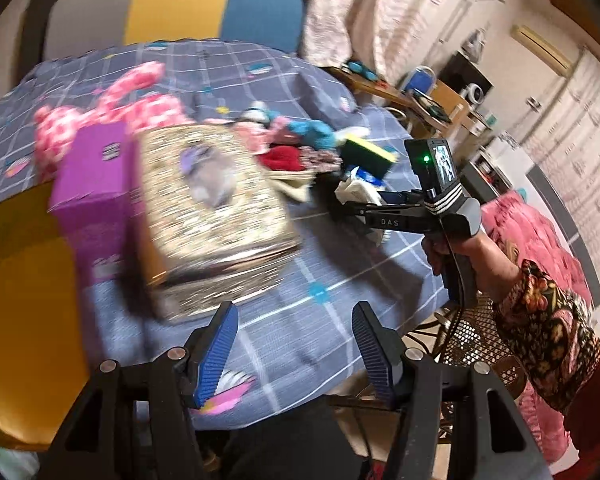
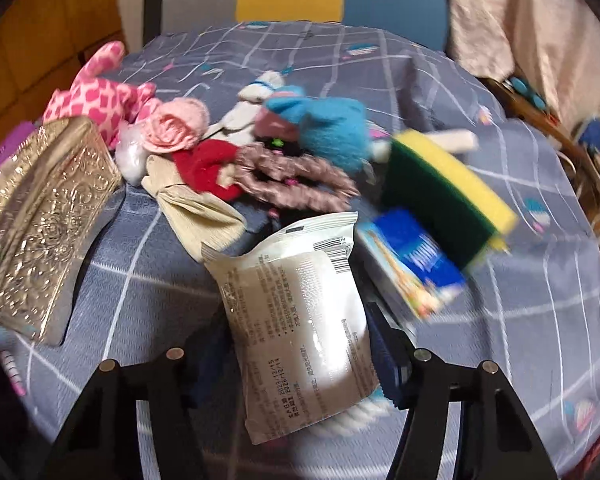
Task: Organize soft objects
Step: 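Reach the right tool into the pile and grasp the white packet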
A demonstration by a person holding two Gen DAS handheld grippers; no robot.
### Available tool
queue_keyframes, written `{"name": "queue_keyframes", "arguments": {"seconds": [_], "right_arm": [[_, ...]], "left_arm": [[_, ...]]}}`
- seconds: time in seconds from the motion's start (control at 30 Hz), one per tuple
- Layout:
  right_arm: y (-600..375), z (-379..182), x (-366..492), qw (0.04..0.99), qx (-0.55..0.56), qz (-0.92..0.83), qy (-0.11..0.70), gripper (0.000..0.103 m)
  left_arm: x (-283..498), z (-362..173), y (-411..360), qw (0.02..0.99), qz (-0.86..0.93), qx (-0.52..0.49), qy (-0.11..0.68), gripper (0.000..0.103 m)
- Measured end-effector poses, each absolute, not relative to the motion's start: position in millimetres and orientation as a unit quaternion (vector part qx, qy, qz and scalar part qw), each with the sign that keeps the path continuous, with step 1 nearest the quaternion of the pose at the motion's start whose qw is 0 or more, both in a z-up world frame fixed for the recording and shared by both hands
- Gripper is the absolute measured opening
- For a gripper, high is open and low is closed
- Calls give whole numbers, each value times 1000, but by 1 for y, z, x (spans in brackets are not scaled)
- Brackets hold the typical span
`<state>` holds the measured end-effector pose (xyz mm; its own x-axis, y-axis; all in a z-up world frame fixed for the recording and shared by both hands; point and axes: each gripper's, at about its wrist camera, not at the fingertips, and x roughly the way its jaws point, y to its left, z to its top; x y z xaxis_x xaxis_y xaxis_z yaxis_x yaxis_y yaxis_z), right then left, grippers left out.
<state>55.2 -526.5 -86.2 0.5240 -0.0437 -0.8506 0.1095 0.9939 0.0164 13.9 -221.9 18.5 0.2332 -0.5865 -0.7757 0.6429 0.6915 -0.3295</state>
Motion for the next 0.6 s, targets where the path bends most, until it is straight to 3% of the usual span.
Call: {"name": "queue_keyframes", "arguments": {"seconds": [0.37,0.6], "right_arm": [[-624,-77,4,873,188,-150,423,64],[-650,-65,-4,873,236,-186,384,64]], "left_arm": [[22,12,-355,760,-410,62,502,61],[52,-14,-453,757,-417,119,488,71]]}}
